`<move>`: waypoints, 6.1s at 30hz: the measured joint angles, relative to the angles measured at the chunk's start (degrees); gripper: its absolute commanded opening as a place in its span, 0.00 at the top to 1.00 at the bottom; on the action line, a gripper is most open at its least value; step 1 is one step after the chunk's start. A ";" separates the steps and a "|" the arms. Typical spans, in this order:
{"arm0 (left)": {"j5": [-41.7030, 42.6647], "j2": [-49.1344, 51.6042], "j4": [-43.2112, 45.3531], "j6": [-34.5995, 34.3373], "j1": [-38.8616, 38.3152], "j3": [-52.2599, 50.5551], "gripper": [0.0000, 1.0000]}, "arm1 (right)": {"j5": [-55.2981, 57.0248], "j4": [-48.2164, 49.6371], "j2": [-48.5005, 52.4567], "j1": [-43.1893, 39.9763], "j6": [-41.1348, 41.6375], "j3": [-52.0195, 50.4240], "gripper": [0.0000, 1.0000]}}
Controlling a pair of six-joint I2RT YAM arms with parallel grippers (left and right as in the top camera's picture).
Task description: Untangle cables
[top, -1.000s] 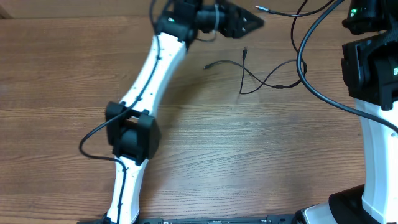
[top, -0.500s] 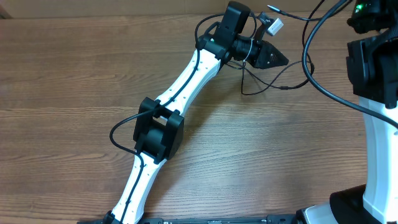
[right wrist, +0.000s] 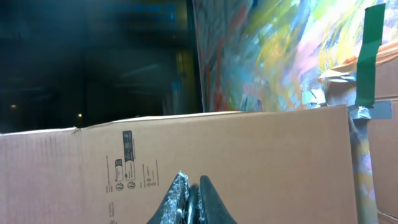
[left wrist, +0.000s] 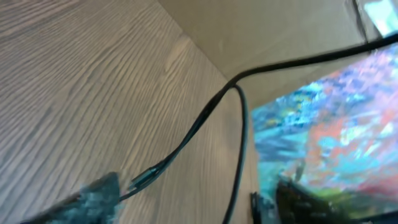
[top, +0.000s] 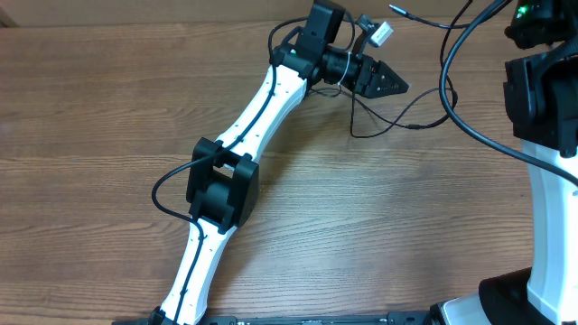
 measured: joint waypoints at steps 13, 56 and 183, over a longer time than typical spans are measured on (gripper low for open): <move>-1.68 0.00 -2.82 3.30 -4.61 0.02 0.96 | 0.00 -0.66 0.00 0.00 0.00 0.00 0.96; -43.15 -10.69 -24.04 11.78 7.96 0.50 0.96 | -5.62 -6.80 5.31 -35.87 2.93 0.00 0.96; -60.89 -15.39 -23.54 3.58 6.91 2.56 0.96 | -42.84 -64.43 24.59 -39.65 23.30 -10.16 0.01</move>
